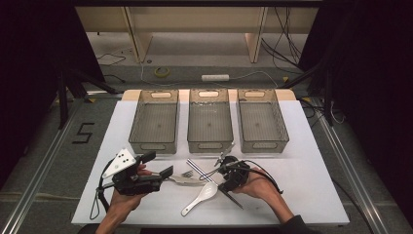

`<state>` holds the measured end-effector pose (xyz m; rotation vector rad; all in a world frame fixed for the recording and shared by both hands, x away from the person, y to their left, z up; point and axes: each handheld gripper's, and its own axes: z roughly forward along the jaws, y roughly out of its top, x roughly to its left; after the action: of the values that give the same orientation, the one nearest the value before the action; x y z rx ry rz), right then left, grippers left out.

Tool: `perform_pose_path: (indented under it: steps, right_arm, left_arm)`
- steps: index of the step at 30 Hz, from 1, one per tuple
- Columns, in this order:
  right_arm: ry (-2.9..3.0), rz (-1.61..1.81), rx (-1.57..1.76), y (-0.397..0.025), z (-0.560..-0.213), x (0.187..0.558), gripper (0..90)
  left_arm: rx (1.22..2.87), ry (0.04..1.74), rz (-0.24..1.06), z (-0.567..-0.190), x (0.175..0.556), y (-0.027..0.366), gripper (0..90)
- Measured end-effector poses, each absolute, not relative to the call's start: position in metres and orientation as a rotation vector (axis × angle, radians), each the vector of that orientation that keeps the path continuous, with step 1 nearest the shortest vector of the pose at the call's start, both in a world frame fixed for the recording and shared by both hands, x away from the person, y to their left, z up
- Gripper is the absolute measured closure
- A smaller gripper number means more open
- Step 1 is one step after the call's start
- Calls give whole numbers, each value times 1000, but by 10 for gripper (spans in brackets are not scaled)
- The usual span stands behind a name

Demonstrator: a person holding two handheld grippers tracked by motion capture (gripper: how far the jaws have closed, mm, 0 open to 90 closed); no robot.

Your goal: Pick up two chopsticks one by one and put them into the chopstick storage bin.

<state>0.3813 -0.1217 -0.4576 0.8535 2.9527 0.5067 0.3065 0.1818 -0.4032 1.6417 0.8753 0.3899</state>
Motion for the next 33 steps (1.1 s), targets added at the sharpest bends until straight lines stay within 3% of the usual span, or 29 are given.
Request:
perform_pose_path:
  steps: [9, 33]
  right_arm:
    - [2967, 492, 858, -121, -459, 381, 604]
    - [2941, 361, 815, -119, -458, 388, 798]
  left_arm:
    - [1641, 877, 387, -403, 307, 182, 164]
    - [1642, 875, 387, -403, 306, 181, 164]
